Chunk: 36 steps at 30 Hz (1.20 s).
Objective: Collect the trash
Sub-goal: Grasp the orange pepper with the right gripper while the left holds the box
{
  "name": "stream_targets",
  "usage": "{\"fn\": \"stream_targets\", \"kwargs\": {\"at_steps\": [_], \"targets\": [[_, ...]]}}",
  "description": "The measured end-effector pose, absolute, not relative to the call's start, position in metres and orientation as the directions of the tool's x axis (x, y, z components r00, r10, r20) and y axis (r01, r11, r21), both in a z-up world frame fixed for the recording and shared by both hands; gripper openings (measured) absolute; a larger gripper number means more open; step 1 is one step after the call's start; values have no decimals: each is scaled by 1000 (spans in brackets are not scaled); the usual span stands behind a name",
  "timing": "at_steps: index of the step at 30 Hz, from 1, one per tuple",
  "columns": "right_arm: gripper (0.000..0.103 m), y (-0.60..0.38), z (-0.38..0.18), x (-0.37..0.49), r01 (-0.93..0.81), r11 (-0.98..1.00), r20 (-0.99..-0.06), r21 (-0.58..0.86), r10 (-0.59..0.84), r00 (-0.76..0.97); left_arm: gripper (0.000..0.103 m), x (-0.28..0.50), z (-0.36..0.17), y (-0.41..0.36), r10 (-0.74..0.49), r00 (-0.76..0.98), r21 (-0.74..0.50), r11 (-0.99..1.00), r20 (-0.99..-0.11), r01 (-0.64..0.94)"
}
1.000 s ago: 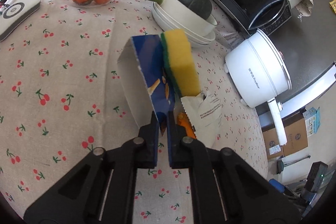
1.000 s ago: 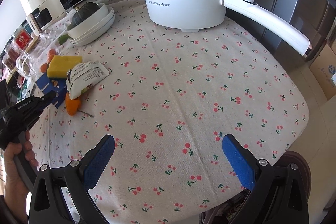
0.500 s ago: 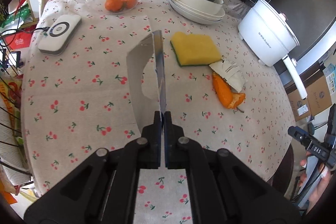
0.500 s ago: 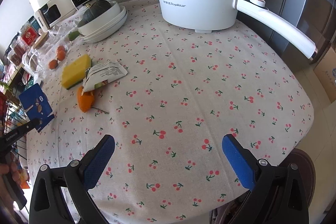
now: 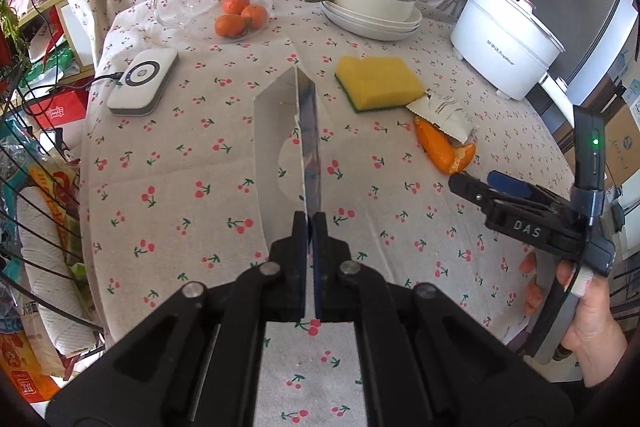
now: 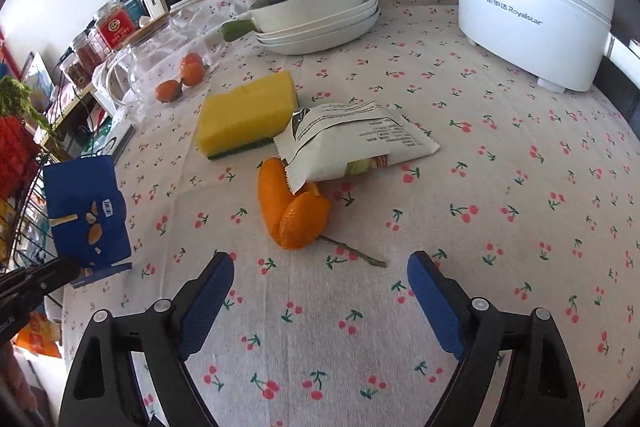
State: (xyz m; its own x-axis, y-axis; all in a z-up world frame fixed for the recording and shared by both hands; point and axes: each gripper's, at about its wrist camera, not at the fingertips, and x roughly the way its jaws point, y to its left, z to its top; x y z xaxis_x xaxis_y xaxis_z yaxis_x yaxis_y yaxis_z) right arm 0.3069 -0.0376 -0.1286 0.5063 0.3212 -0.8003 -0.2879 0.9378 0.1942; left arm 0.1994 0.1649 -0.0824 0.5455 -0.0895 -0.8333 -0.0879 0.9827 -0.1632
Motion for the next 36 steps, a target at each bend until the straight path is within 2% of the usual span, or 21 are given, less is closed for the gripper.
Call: {"fn": "stream_targets", "kwargs": {"at_steps": [7,8,10,11,12,15,25,36], "targets": [[80,-16,-135,321,-300,945,-779,131,285,558,7,213,-101,169,-74,557,-158,982,-827,-103],[75,-13,-136,323,-300,947,-779,118,275,563,7,215,-103,171,-71,559,-159,981,-826,-110],[56,-9,-135,324,-307,947,-778,94,263,571,7,218,-105,173,-71,560,-167,979,-825,-121],[43,-8,-134,324,-316,945,-778,90,264,569,7,218,-105,173,-72,563,-171,977,-824,-125],[37,-8,-133,323,-324,942,-779,91,270,565,7,217,-103,173,-75,566,-176,976,-821,-126],[31,-12,-128,318,-338,935,-783,104,287,553,7,214,-96,170,-86,578,-189,975,-811,-120],[29,-69,-96,280,-315,936,-786,159,313,533,6,190,-63,140,-151,623,-264,960,-768,-92],[28,-137,-49,218,-311,941,-766,137,299,569,6,151,-51,87,-230,625,-306,952,-746,-14]]}}
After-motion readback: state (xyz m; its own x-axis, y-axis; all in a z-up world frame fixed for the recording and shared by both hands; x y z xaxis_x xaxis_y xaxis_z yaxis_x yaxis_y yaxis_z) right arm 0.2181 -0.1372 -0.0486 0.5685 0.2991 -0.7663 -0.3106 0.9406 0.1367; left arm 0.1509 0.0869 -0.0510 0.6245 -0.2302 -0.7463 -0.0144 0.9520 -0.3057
